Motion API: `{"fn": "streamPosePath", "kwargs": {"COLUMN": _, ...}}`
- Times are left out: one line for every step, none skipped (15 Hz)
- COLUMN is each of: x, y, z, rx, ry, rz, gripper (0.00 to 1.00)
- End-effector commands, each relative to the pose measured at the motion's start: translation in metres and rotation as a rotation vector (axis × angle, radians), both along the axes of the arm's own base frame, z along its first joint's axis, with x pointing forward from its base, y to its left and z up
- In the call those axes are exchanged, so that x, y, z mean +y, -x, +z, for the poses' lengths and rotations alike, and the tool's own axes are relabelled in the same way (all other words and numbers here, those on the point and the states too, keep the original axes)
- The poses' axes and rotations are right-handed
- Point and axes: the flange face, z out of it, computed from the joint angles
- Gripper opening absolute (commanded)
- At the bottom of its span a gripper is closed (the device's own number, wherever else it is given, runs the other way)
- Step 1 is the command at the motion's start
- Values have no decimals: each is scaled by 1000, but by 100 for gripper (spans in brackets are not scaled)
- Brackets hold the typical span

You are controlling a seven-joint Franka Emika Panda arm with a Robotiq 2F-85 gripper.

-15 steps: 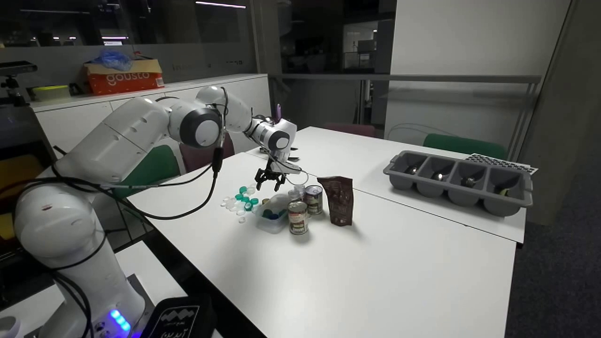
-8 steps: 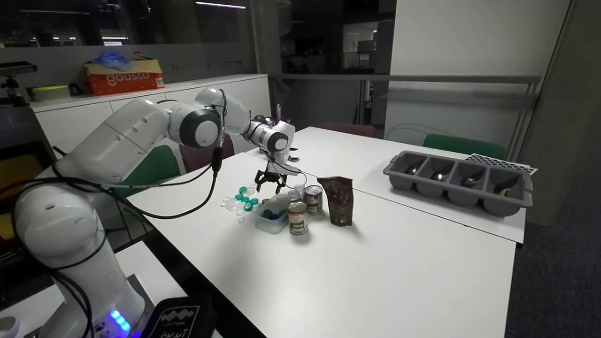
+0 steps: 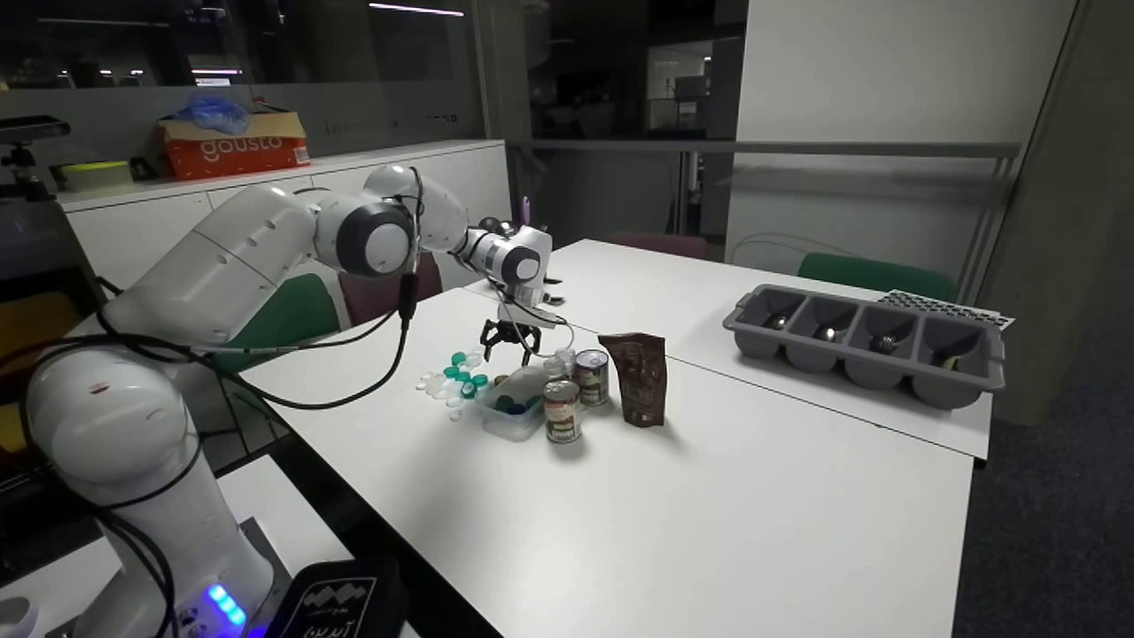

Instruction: Pick up the brown marble and put n the container

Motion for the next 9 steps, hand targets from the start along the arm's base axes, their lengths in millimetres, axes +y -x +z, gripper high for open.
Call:
{"fn": "streamPosePath", "kwargs": {"x": 3, "y": 5, "z": 19, "rx": -2, "ry": 108, "rz": -69, "gripper": 100}}
{"fn": "streamPosePath", "kwargs": {"x": 4, "y": 6, "z": 20, "rx": -3, "ry": 139, "rz": -84, "gripper": 100}}
{"fn": "streamPosePath", "kwargs": {"x": 6, "y": 6, "z": 21, "rx": -3, "ry": 162, "rz": -96, "gripper": 100}}
{"fn": "streamPosePath", "kwargs": {"x": 10, "y": 7, "z": 21, "rx": -7, "ry": 187, "rz": -107, "gripper": 100}}
{"fn": "streamPosePath", "kwargs": {"x": 11, "y": 7, "z": 22, "rx": -11, "ry": 209, "rz": -117, "gripper": 100}}
{"fn": "streamPosePath", "kwargs": {"x": 13, "y": 7, "z": 22, "rx": -14, "ry": 230, "rz": -124, "gripper": 100}}
{"fn": "streamPosePath", "kwargs": {"x": 15, "y": 8, "z": 22, "rx": -18, "ry": 251, "rz": -123, "gripper": 100}}
{"fn": "streamPosePath", "kwargs": {"x": 17, "y": 8, "z": 21, "rx": -20, "ry": 272, "rz": -119, "gripper": 100}}
{"fn": "streamPosePath", "kwargs": {"x": 18, "y": 9, "z": 19, "rx": -22, "ry": 296, "rz": -103, "gripper": 100}}
